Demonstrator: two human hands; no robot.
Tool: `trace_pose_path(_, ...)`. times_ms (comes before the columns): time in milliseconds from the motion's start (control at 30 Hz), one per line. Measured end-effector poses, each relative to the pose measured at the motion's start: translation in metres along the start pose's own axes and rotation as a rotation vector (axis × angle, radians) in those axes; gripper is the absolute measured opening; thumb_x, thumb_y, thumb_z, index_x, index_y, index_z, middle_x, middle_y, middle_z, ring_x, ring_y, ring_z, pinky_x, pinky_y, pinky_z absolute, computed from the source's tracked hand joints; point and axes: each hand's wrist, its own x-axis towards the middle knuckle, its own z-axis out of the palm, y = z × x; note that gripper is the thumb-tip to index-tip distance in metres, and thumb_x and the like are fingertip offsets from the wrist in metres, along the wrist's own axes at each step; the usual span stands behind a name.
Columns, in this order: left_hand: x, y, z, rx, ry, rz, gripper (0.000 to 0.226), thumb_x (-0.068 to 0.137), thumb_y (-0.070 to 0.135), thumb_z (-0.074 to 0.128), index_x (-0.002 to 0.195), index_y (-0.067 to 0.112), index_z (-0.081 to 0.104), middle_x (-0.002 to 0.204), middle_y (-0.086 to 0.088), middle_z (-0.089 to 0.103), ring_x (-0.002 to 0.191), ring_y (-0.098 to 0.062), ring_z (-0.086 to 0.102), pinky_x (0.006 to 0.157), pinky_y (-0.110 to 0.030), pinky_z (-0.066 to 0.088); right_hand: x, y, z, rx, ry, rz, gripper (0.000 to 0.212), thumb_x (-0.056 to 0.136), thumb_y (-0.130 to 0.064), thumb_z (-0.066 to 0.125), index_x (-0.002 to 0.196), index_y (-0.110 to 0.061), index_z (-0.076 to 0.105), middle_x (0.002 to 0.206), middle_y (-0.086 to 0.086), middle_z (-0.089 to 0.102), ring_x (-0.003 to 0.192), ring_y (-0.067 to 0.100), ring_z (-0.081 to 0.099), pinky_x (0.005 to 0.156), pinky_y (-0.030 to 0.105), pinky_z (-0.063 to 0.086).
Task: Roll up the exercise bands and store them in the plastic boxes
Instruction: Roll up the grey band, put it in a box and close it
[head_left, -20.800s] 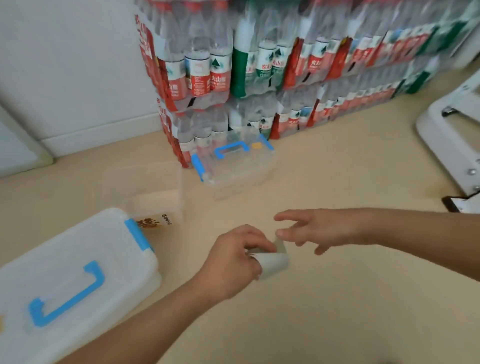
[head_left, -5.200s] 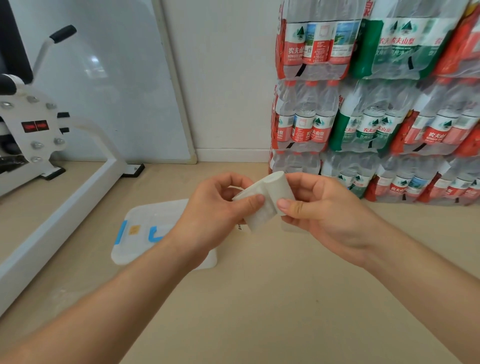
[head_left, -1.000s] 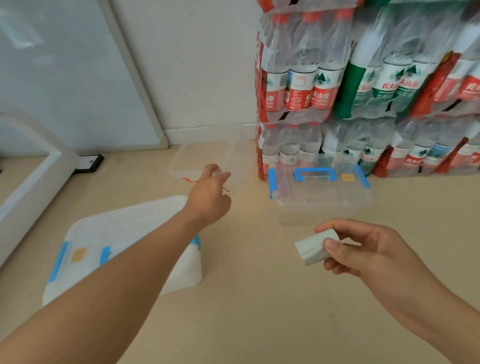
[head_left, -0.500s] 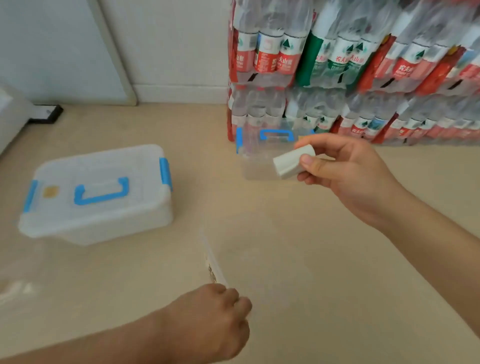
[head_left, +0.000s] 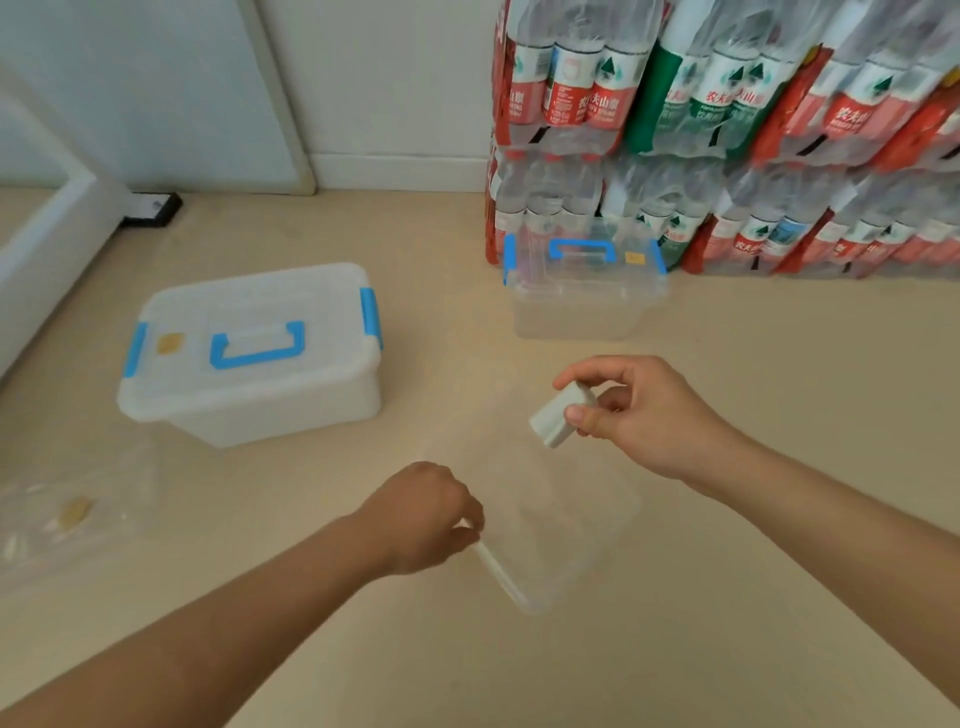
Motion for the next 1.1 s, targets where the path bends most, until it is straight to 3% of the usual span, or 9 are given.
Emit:
trace_pose_path(133,-0.002,0.022,0.003,-0.175,-0.002,-0.097,0.027,0.091,0.044,0.052,0.108,0.029,0.066,0.102,0.007,0.072,0.094,-0.015,0.064,0.080,-0.028,0.049,0.000,-0.001,-0.001,-0.227,-0.056,-0.194,0.028,0.077,-0.002,0.071,0.094,-0.024,0.068,0.095,-0.009,0.063,0.076,0.018,0.061,0.074,0.031,0.053)
trace_pose_path(233,-0.002,0.034,-0.016,-0.802,0.224,-0.332,0.024,0.093,0.035,0.054,0.110,0.024,0.067,0.093,0.004,0.072,0.079,-0.010,0.067,0.080,-0.032,0.054,-0.002,-0.004,0.000,-0.333,-0.150,-0.417,0.031,0.074,0.005,0.069,0.095,-0.018,0.069,0.093,-0.014,0.058,0.079,0.003,0.055,0.075,0.024,0.049)
trace_pose_path(300,-0.005,0.034,-0.038,-1.332,0.315,-0.398,0.027,0.096,0.031,0.050,0.117,0.021,0.064,0.101,0.000,0.071,0.085,-0.012,0.068,0.082,-0.035,0.057,-0.003,-0.008,0.004,-0.369,-0.204,-0.513,0.030,0.074,0.007,0.068,0.095,-0.016,0.069,0.097,-0.009,0.061,0.080,-0.001,0.053,0.074,0.020,0.047)
trace_pose_path(367,-0.009,0.033,-0.053,-1.565,0.246,-0.314,0.031,0.097,0.033,0.047,0.119,0.021,0.064,0.110,-0.003,0.070,0.096,-0.017,0.069,0.086,-0.032,0.056,-0.001,-0.015,0.007,-0.340,-0.249,-0.548,0.032,0.075,0.008,0.066,0.096,-0.015,0.070,0.099,-0.006,0.063,0.083,0.005,0.056,0.076,0.025,0.049)
trace_pose_path(433,-0.013,0.034,-0.061,-1.695,0.237,-0.261,0.031,0.094,0.030,0.051,0.116,0.014,0.066,0.105,-0.008,0.071,0.093,-0.021,0.069,0.083,-0.029,0.055,0.000,-0.024,0.009,-0.241,-0.280,-0.514,0.035,0.073,0.011,0.066,0.096,-0.014,0.072,0.099,-0.003,0.065,0.087,0.014,0.060,0.079,0.032,0.052)
trace_pose_path(600,-0.017,0.029,-0.065,-1.892,0.483,-0.311,0.033,0.077,0.023,0.064,0.104,0.005,0.071,0.083,-0.007,0.069,0.070,-0.013,0.066,0.069,-0.021,0.055,0.004,-0.047,0.014,0.060,-0.266,-0.241,0.041,0.073,0.016,0.064,0.095,-0.017,0.071,0.096,0.003,0.069,0.089,0.021,0.068,0.086,0.040,0.055)
trace_pose_path(767,-0.020,0.025,-0.062,-2.015,0.702,-0.359,0.033,0.072,0.021,0.067,0.101,0.006,0.069,0.078,-0.008,0.069,0.068,-0.013,0.063,0.070,-0.021,0.055,0.023,-0.061,0.031,0.242,-0.250,0.123,0.036,0.072,0.005,0.074,0.102,-0.013,0.065,0.084,0.007,0.067,0.074,0.016,0.065,0.085,0.034,0.055)
trace_pose_path(933,-0.022,0.010,-0.060,-2.043,0.789,-0.351,0.048,0.077,0.022,0.064,0.120,0.001,0.058,0.086,-0.012,0.066,0.070,-0.015,0.061,0.072,-0.022,0.056,0.036,-0.073,0.058,0.307,-0.192,0.156,0.020,0.071,-0.014,0.081,0.087,-0.007,0.073,0.078,0.006,0.069,0.070,0.012,0.062,0.074,0.025,0.054)
trace_pose_path(1100,-0.018,-0.008,-0.053,-1.912,0.820,-0.388,0.040,0.084,0.022,0.061,0.120,0.007,0.056,0.091,-0.013,0.067,0.077,-0.017,0.061,0.072,-0.024,0.053,0.046,-0.065,0.086,0.481,-0.099,0.192,0.019,0.071,-0.010,0.080,0.089,-0.010,0.074,0.085,0.013,0.073,0.072,0.012,0.062,0.079,0.031,0.055)
